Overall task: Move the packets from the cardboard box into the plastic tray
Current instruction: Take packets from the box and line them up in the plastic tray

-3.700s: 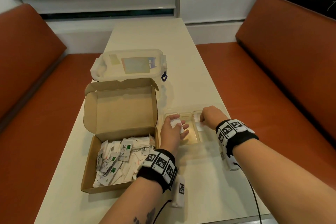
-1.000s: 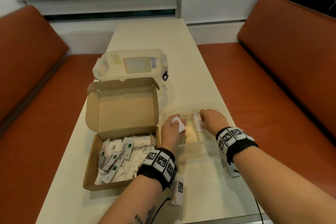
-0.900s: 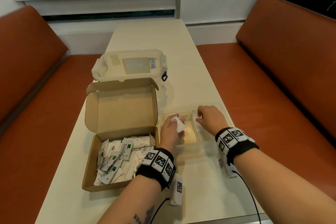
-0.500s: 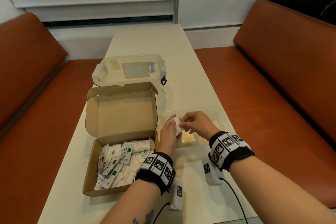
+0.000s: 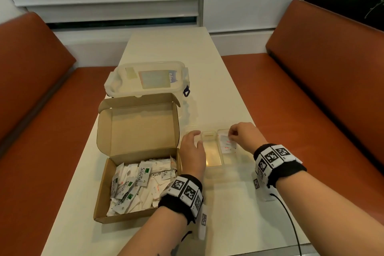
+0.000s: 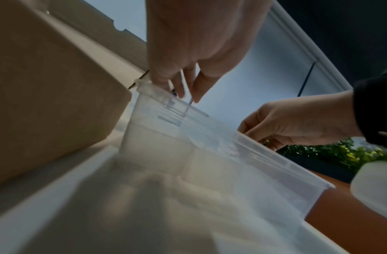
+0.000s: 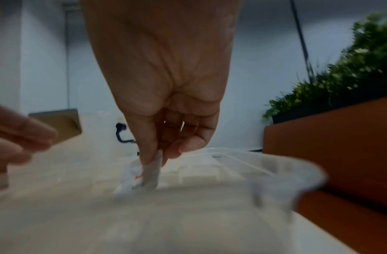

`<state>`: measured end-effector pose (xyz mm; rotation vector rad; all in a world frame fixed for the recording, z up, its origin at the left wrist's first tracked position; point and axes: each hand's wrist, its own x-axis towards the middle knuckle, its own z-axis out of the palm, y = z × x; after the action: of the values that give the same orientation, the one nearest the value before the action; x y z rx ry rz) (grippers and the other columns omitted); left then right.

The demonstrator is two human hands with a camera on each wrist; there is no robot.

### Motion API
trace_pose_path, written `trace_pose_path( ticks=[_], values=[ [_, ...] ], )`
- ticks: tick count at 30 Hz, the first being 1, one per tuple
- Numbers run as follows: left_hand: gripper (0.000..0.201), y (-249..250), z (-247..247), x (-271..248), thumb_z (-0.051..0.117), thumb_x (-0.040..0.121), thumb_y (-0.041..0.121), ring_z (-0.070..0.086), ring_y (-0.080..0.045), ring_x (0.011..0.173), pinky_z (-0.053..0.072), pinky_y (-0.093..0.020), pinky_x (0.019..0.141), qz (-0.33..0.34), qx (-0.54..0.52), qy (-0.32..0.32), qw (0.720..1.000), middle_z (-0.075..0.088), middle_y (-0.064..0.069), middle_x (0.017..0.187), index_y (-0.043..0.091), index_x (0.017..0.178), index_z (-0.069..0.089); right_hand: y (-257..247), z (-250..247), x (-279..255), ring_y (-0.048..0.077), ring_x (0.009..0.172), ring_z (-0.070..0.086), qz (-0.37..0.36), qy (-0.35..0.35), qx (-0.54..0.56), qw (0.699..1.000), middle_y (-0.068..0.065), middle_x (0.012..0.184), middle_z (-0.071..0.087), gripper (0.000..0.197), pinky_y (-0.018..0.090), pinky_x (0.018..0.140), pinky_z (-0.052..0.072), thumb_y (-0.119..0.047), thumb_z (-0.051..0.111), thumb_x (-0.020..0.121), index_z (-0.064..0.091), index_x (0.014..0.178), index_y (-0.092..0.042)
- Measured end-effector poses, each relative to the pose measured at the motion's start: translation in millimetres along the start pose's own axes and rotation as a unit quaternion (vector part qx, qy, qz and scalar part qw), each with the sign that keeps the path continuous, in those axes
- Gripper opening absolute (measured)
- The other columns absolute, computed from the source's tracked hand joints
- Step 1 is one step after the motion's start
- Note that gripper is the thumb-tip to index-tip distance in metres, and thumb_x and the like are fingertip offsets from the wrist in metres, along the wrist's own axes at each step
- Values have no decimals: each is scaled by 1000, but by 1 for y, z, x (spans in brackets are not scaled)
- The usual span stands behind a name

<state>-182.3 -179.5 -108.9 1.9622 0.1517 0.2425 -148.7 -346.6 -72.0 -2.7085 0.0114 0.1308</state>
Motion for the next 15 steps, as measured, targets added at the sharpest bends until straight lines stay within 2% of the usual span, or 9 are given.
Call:
trace_pose_path(
  ticks=[2,4,7,10,15],
  values=[
    [48,-2,-1,-2,42,89,-9,37,-13,130,22,-14,105,7,65,-25,998,42,-2,140,13,131,50,2,3,-2,22,89,63,-4,-22,-40,999,6,96,69,17,27,74,48,-9,54,89,70,92,-10],
    [65,-2,-3,-5,36,86,-17,21,-17,142,19,-22,113,-8,109,-49,993,21,-3,154,12,143,35,2,7,-3,24,90,62,-12,-35,-60,998,7,99,68,18,29,76,49,-8,53,89,70,94,-9],
    [76,-3,-5,-7,32,84,-20,14,-17,145,21,-22,112,-42,135,-58,988,4,-1,159,13,150,16,0,14,-2,24,92,62,-14,-49,-74,996,8,101,68,19,30,77,49,-9,51,90,69,96,-10],
    [76,0,-7,-6,29,85,-20,15,-16,145,16,-18,111,-80,132,-51,987,7,-2,159,12,151,10,0,18,-1,25,92,63,-18,-58,-89,994,8,101,68,21,29,77,50,-10,50,92,69,98,-11],
    [76,5,-11,-5,29,84,-21,25,-19,142,22,-25,113,-102,125,-39,986,21,-2,157,13,150,17,10,19,-1,21,92,61,-21,-61,-77,995,5,101,66,14,24,73,45,-12,59,88,68,99,-12]
  ],
)
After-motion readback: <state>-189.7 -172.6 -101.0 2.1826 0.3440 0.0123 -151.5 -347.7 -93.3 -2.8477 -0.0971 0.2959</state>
